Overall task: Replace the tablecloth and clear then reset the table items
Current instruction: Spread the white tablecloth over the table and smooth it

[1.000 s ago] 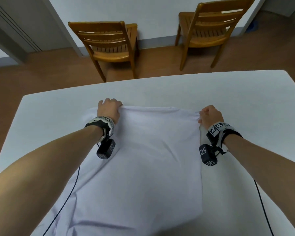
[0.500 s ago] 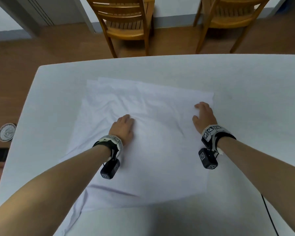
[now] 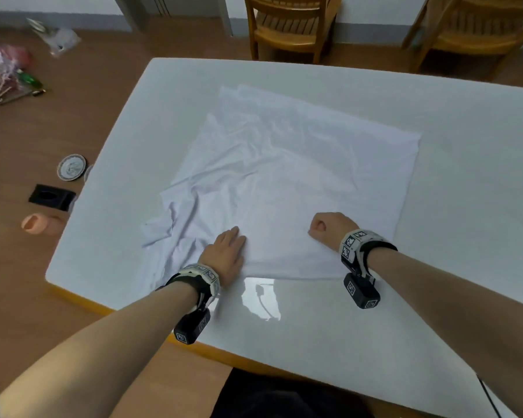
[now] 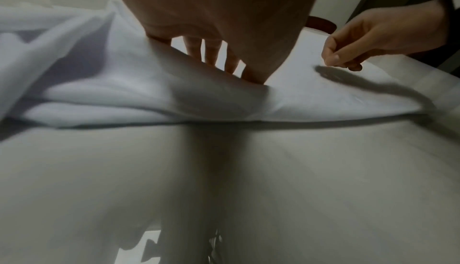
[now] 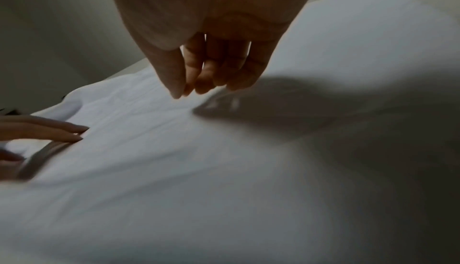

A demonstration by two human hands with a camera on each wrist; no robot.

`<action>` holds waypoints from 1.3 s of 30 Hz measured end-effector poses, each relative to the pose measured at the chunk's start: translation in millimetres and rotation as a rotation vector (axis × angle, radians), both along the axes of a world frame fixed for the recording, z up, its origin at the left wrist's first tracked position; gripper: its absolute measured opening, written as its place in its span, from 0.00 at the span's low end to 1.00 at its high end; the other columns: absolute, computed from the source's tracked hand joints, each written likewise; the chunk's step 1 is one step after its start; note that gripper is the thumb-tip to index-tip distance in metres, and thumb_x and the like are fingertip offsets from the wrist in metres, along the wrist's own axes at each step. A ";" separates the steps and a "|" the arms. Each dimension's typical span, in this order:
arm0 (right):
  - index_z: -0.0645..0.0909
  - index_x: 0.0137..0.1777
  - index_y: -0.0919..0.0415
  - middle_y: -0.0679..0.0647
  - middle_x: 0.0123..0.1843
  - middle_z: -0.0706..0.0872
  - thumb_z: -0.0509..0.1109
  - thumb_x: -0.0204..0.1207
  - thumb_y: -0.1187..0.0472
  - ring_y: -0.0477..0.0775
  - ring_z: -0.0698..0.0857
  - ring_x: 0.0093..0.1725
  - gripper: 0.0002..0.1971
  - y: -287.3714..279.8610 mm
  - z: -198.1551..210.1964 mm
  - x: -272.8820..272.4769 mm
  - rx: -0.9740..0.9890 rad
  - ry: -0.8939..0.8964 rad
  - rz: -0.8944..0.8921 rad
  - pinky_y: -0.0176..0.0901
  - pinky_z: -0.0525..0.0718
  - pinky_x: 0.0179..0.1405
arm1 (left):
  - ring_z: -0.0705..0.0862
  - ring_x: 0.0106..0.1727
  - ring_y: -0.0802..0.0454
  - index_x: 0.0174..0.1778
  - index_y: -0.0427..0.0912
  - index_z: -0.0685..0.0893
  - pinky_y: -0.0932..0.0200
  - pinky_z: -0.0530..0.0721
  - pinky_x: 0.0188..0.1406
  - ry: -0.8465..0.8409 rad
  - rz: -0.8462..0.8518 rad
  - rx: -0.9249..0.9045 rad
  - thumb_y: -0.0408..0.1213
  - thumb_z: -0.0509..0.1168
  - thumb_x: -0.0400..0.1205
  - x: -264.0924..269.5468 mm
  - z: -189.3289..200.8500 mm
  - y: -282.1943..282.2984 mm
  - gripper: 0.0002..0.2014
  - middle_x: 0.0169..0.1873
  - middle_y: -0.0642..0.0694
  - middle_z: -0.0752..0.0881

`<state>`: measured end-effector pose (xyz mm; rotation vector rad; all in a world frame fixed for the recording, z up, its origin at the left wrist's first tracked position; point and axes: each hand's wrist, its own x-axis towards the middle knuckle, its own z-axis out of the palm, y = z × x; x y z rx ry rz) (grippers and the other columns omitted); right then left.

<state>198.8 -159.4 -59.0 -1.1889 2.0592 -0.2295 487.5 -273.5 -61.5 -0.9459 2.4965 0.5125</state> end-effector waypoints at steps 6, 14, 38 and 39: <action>0.81 0.44 0.49 0.41 0.38 0.82 0.67 0.76 0.47 0.45 0.80 0.39 0.08 24.0 5.9 42.6 0.034 0.060 0.107 0.40 0.76 0.37 | 0.75 0.68 0.43 0.70 0.43 0.75 0.47 0.75 0.65 -0.028 0.053 -0.021 0.57 0.45 0.73 40.5 14.4 42.0 0.34 0.72 0.43 0.74; 0.77 0.48 0.54 0.50 0.48 0.84 0.61 0.82 0.46 0.52 0.81 0.47 0.12 114.5 6.4 25.1 0.126 0.249 -0.079 0.47 0.80 0.43 | 0.76 0.67 0.42 0.69 0.46 0.74 0.44 0.68 0.71 -0.115 0.007 -0.149 0.44 0.62 0.74 50.6 6.5 57.8 0.25 0.67 0.44 0.75; 0.81 0.49 0.54 0.52 0.46 0.86 0.75 0.72 0.58 0.55 0.85 0.50 0.08 112.8 3.6 53.2 -0.329 -0.087 -0.835 0.44 0.81 0.53 | 0.83 0.49 0.38 0.60 0.40 0.72 0.52 0.75 0.42 -0.066 -0.121 -0.022 0.39 0.55 0.86 35.5 28.5 -7.7 0.10 0.51 0.37 0.84; 0.82 0.51 0.53 0.53 0.47 0.87 0.76 0.72 0.58 0.55 0.85 0.50 0.09 114.6 0.1 54.5 -0.315 -0.098 -0.811 0.47 0.83 0.57 | 0.83 0.49 0.38 0.60 0.40 0.71 0.52 0.74 0.42 -0.067 -0.118 -0.037 0.39 0.55 0.85 34.4 27.0 -7.0 0.10 0.50 0.37 0.84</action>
